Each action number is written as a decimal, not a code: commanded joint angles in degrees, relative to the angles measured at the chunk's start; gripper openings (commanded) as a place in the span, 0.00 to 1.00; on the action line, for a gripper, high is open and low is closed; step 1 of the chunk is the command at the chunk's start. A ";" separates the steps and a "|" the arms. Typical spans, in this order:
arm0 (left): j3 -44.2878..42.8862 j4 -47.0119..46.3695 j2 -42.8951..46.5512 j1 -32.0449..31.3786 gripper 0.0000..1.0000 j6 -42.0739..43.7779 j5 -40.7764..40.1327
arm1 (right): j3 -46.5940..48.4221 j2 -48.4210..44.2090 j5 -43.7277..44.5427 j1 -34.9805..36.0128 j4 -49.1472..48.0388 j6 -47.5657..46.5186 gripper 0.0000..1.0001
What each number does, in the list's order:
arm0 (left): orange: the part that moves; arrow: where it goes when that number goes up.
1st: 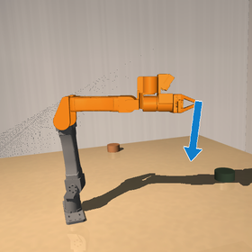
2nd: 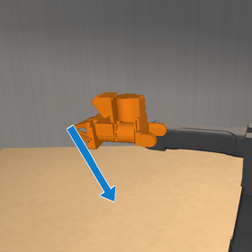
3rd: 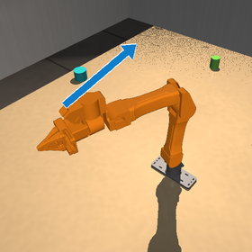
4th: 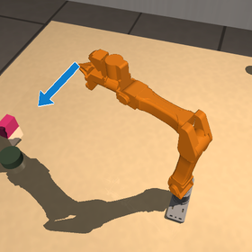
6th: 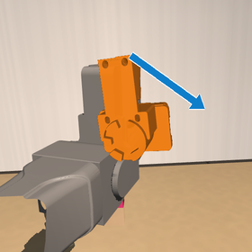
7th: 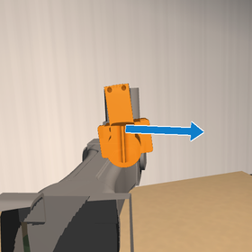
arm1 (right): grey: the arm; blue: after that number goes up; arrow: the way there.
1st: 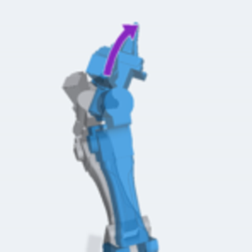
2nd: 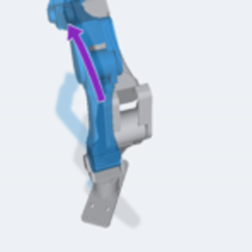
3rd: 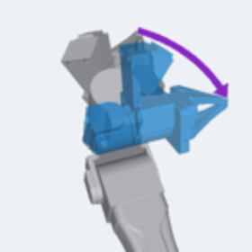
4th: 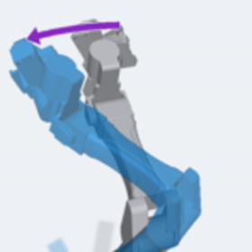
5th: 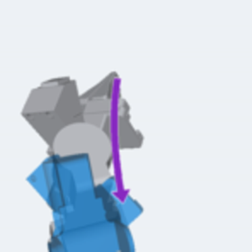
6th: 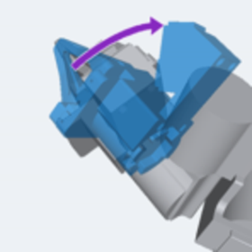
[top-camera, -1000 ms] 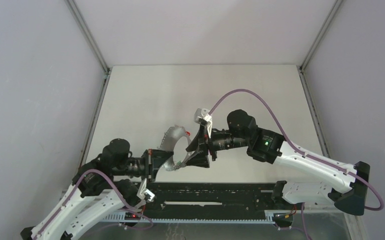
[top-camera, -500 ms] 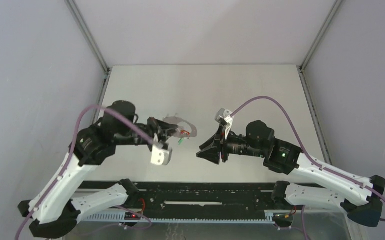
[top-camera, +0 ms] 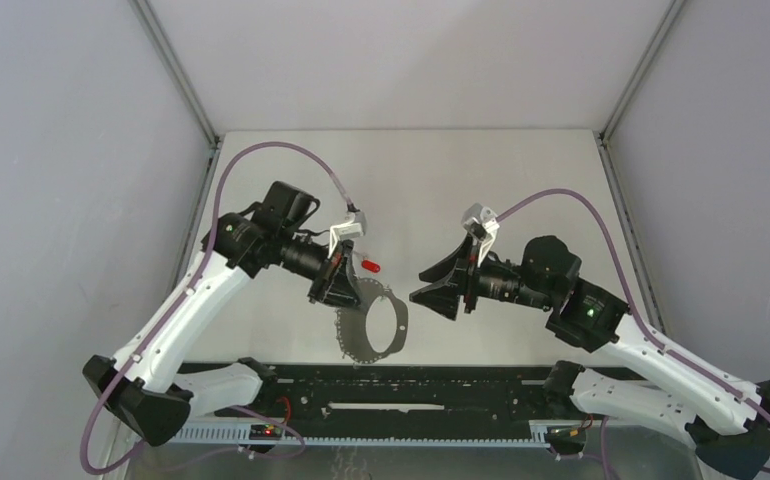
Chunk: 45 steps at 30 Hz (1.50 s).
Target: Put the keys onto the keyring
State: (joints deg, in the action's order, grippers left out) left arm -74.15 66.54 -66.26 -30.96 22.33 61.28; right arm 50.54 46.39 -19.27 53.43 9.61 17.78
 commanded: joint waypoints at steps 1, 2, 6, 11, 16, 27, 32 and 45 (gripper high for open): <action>3.23 -6.41 4.13 0.22 0.00 -10.90 11.06 | -1.71 0.06 -6.77 -3.04 -2.13 2.28 0.65; 3.61 -6.57 4.63 0.20 0.00 -10.71 11.65 | -1.80 0.36 -8.99 -3.92 -2.41 2.15 0.66; 4.27 -5.25 4.61 0.22 0.00 -10.71 13.00 | -2.12 0.68 -12.05 -6.46 -2.11 -1.05 0.68; 4.54 -2.21 4.68 0.20 0.00 -9.13 15.41 | -5.65 2.49 -19.19 -7.02 -10.11 -1.87 0.70; 4.29 -2.47 5.29 0.22 0.00 -9.19 16.67 | -8.27 6.64 -23.73 -4.96 -22.84 2.03 0.75; 4.28 -3.07 6.50 0.20 0.00 -8.49 18.59 | -9.56 10.86 -32.21 -3.78 -40.22 9.60 0.81; 3.81 -3.09 6.64 0.20 0.00 -8.00 18.82 | -9.50 13.39 -33.02 -3.77 -47.36 13.37 0.81; 2.06 -3.73 6.41 0.20 0.00 -8.00 19.20 | -6.71 17.99 -33.25 -0.59 -48.26 12.54 0.79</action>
State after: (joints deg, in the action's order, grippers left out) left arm -70.06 63.99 -60.86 -30.94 14.41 78.39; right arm 41.08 63.57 -51.99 51.46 -37.60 31.40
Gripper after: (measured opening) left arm 0.068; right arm 0.803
